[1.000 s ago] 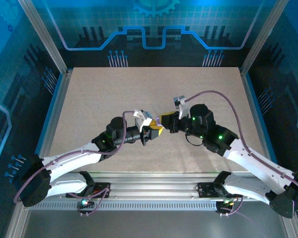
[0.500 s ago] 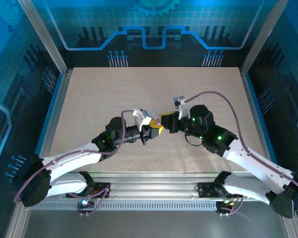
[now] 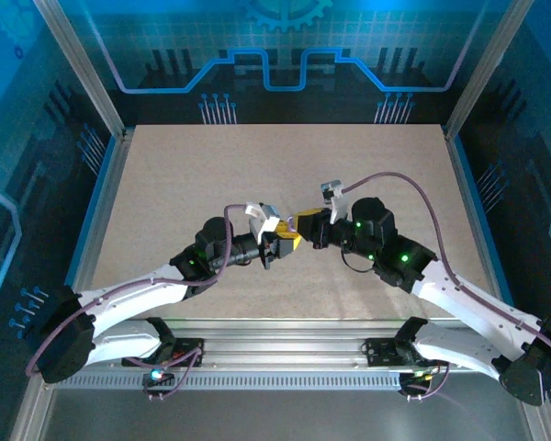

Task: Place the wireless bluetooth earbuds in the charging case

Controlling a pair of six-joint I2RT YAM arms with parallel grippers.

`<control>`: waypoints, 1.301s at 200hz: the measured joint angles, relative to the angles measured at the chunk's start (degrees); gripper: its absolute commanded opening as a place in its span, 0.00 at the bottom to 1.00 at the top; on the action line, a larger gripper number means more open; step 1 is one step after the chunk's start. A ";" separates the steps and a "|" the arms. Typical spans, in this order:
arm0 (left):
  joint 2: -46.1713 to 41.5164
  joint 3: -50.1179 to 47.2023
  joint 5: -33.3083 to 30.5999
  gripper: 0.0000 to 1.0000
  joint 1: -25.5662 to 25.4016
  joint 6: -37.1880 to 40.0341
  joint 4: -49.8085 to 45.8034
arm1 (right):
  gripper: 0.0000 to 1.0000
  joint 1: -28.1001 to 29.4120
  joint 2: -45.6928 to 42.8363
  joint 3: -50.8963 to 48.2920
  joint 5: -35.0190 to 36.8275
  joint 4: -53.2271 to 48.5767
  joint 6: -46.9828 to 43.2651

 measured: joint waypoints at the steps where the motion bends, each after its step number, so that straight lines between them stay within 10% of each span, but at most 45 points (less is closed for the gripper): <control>1: 0.00 0.00 0.00 0.20 0.00 0.00 0.00 | 0.19 0.00 0.00 -0.02 0.00 0.00 0.00; 260: 0.00 0.00 0.74 0.20 -0.07 -0.57 0.42 | 0.24 0.76 -1.03 -2.25 -1.05 2.36 -2.60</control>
